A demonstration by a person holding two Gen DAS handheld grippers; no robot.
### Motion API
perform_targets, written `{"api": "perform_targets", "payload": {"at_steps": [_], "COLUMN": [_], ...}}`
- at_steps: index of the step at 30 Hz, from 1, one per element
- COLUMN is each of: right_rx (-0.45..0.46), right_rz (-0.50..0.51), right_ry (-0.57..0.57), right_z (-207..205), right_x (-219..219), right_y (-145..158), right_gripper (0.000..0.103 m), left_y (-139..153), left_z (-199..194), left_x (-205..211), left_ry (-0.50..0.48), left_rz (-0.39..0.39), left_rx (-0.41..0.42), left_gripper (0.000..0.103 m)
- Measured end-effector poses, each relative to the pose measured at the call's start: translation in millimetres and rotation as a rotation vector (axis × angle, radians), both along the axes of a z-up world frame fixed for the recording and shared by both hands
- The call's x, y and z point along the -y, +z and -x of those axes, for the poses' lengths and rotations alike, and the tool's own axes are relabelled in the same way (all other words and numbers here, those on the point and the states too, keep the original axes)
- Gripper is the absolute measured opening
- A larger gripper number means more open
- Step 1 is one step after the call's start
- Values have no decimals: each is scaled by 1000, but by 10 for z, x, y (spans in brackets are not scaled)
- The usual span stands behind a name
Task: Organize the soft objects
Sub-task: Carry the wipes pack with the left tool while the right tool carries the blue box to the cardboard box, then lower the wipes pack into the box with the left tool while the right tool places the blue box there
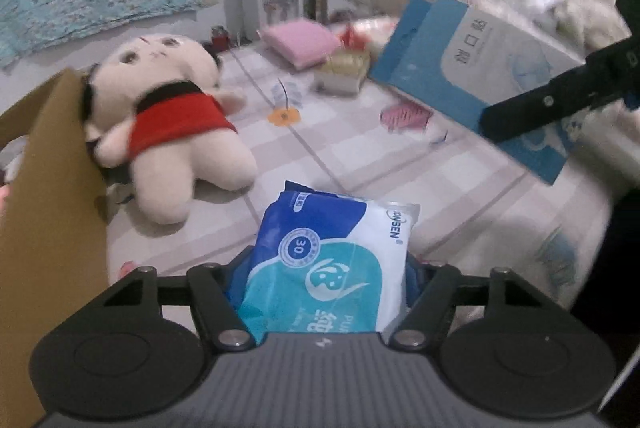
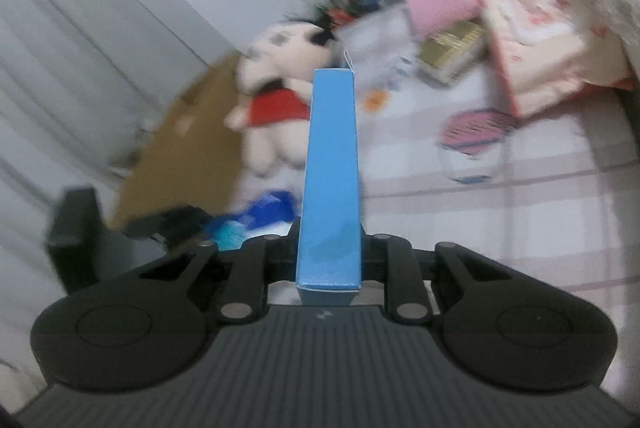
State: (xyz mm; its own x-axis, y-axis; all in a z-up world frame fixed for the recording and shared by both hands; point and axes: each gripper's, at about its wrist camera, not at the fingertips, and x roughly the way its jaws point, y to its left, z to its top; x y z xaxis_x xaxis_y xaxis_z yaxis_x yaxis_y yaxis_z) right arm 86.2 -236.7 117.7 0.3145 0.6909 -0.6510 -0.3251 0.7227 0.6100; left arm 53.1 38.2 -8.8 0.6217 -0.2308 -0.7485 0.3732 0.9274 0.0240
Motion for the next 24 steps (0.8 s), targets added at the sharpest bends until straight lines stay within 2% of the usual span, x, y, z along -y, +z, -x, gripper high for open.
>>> {"api": "perform_targets", "payload": {"at_steps": [3, 6, 10, 13, 15, 18, 20, 24], "right_rx": [2, 8, 27, 9, -18, -80, -119, -192], "right_rz": [-100, -183, -244, -266, -274, -274, -259, -203], "right_ry": [42, 100, 169, 227, 264, 302, 315, 332], "right_z": [22, 0, -97, -211, -297, -442, -524, -675], "right_x": [-189, -518, -1056, -1564, -1916, -2444, -2744, -3272], "right_y": [254, 476, 682, 697, 643, 460, 310, -12], "right_gripper": [19, 19, 19, 19, 19, 19, 19, 19], "left_y": [376, 850, 1422, 1569, 1509, 1215, 876, 270], "left_z": [243, 547, 846, 841, 705, 399, 146, -210], "left_x": [-157, -381, -890, -1351, -1732, -2204, -2502, -2955], "left_ry": [30, 46, 180, 301, 376, 469, 506, 573], "left_rz": [72, 111, 38, -27, -90, -170, -227, -289], "left_rx": [39, 120, 210, 188, 127, 18, -73, -222], "left_gripper": [70, 70, 70, 71, 71, 71, 71, 74]}}
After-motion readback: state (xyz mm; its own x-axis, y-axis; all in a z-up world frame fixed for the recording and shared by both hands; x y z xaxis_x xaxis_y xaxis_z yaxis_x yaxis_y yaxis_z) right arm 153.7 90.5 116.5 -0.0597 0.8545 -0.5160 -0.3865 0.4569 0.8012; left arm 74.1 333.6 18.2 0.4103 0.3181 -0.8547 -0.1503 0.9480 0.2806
